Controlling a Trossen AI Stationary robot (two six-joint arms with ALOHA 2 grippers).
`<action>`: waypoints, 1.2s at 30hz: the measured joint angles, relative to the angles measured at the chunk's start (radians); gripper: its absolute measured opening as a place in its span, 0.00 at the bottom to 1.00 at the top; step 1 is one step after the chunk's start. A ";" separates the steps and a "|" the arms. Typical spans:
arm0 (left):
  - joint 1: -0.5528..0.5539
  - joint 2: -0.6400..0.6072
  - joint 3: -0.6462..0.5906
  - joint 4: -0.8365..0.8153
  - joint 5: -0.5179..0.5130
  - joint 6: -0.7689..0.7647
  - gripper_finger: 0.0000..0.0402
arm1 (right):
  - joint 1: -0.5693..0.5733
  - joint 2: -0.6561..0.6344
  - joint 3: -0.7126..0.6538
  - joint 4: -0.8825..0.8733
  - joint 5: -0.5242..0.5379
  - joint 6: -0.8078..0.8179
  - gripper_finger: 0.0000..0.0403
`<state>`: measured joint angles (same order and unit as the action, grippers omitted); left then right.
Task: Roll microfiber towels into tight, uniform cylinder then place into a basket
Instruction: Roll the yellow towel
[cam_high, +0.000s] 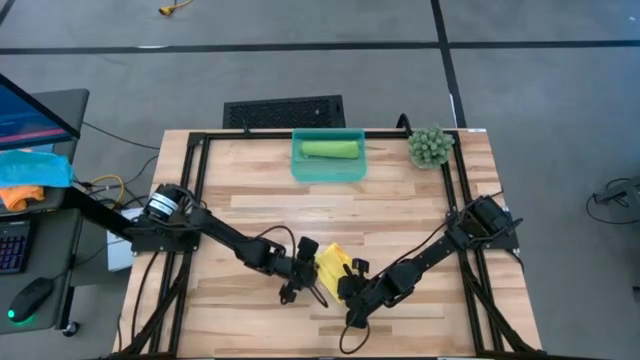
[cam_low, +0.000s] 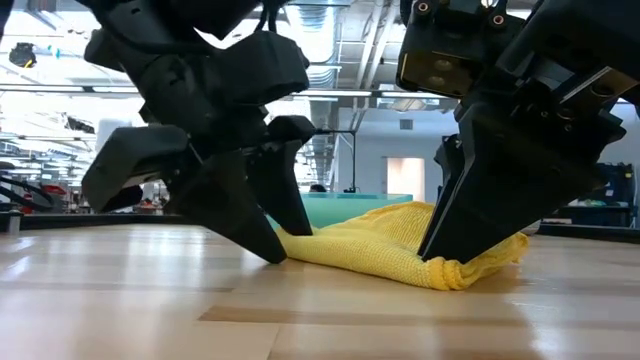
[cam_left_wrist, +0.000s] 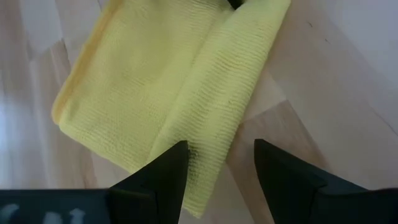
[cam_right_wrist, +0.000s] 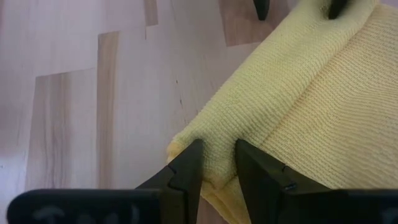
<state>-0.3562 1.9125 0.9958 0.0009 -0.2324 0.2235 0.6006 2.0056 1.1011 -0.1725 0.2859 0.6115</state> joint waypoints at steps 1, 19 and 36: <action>0.005 0.000 0.000 -0.002 0.010 -0.013 0.44 | 0.000 0.000 0.000 0.000 0.000 -0.004 0.30; 0.083 0.003 0.001 -0.058 0.061 -0.248 0.05 | 0.000 0.001 0.000 0.006 0.000 -0.018 0.30; 0.096 -0.001 -0.002 -0.084 0.550 -0.770 0.02 | 0.038 0.007 0.047 0.016 -0.057 -0.080 0.30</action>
<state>-0.2600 1.9114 0.9941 -0.0828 0.3176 -0.5470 0.6383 2.0130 1.1477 -0.1567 0.2285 0.5315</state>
